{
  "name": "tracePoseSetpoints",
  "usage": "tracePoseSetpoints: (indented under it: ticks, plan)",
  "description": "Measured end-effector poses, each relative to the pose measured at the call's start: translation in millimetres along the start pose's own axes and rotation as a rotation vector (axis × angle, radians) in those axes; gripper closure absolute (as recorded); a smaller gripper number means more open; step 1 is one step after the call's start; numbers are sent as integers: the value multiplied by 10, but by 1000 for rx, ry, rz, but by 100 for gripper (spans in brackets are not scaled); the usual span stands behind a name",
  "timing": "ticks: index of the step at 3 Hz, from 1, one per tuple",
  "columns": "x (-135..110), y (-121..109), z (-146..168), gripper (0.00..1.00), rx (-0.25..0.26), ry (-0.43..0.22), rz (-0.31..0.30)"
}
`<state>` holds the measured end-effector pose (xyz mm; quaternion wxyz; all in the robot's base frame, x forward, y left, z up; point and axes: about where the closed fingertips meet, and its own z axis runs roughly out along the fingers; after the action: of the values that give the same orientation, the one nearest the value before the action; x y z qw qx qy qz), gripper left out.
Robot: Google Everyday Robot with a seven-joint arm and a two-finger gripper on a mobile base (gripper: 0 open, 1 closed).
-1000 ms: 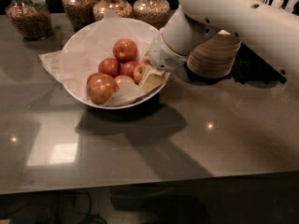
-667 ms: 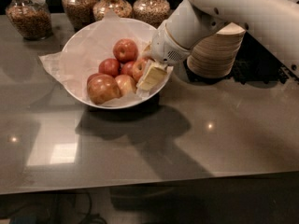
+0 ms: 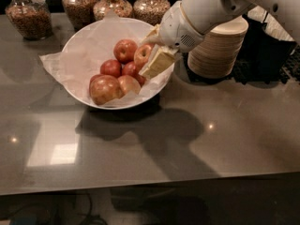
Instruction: Pick apple from white bowl
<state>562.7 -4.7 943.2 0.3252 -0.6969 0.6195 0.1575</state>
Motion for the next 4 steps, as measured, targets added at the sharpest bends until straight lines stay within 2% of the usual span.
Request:
tracePoseSetpoints:
  ticks: [1,2,3,4]
  plan:
    - [-210,-38,-316,100,-11,-102,-22]
    - [-523,-111,-836,100,16,-125,-83]
    - [-551,-104,-832,100,17,-130,-93]
    - [-556,79,-890,100,45,-180,-93]
